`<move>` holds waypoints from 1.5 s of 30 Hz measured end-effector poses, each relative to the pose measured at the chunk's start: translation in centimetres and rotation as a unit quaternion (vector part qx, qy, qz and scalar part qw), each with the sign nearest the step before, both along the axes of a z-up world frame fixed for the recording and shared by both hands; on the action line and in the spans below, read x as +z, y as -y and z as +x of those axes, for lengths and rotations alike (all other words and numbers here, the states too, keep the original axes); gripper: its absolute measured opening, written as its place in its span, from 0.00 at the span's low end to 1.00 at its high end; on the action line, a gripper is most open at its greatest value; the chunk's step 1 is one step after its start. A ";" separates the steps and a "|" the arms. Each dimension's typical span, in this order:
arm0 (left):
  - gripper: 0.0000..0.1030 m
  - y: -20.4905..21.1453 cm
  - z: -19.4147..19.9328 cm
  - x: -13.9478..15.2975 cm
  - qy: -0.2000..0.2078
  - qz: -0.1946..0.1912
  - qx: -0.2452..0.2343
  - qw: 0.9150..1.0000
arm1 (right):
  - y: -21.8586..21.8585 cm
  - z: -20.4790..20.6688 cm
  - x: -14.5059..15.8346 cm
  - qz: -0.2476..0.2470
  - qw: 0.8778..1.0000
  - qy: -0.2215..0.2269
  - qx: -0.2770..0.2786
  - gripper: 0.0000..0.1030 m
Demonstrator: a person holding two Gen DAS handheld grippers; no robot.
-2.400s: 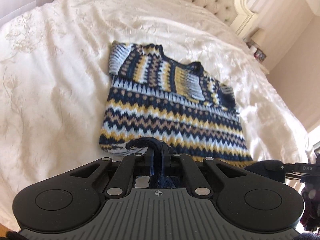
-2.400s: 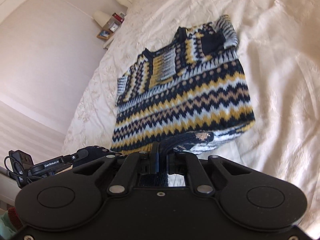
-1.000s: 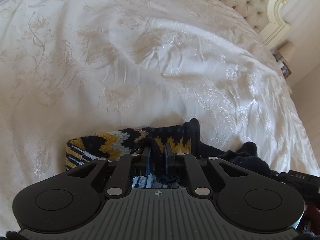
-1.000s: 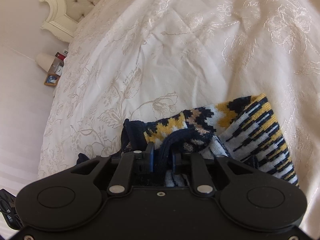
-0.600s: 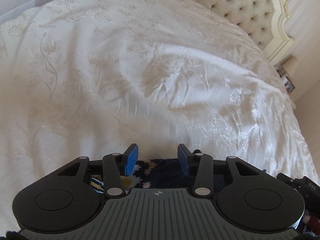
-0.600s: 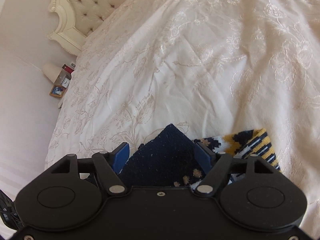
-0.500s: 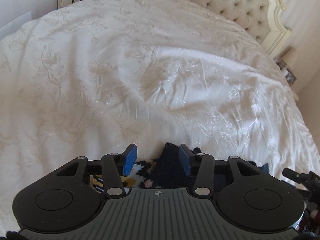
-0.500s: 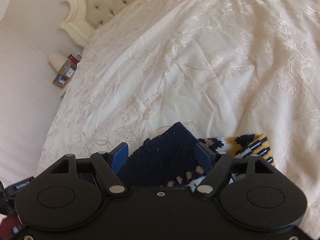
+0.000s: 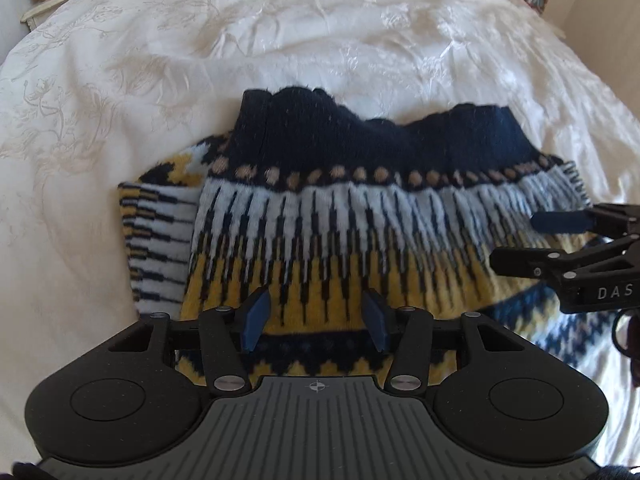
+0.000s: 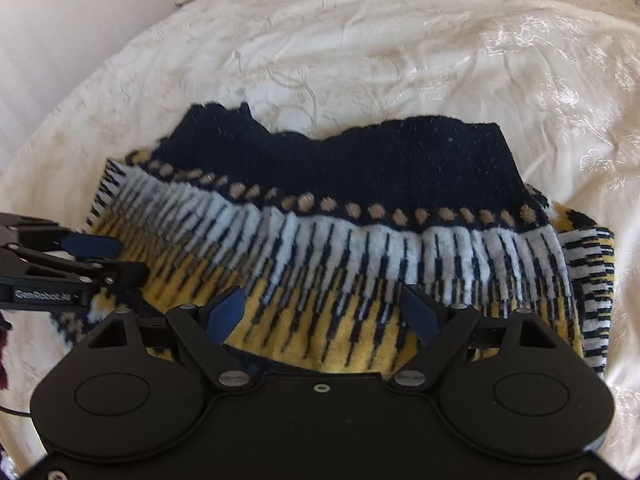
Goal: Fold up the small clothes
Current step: 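Lower the hem onto the sweater and open both grippers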
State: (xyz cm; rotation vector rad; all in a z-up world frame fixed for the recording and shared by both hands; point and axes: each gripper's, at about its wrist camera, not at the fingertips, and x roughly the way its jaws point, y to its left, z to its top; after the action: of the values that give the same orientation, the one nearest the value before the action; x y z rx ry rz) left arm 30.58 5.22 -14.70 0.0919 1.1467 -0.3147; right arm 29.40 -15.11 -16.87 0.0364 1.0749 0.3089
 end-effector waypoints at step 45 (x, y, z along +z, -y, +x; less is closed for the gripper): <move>0.81 1.0 -0.7 -2.6 -0.007 0.042 0.011 0.999 | 5.8 -6.8 -0.3 -0.048 0.992 -0.030 -0.114 0.99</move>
State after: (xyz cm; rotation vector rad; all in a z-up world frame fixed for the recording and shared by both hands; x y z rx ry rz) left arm 29.89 4.21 -17.33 0.1523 1.1734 -0.2484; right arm 22.65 -20.93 -17.15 0.0819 1.1317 0.0496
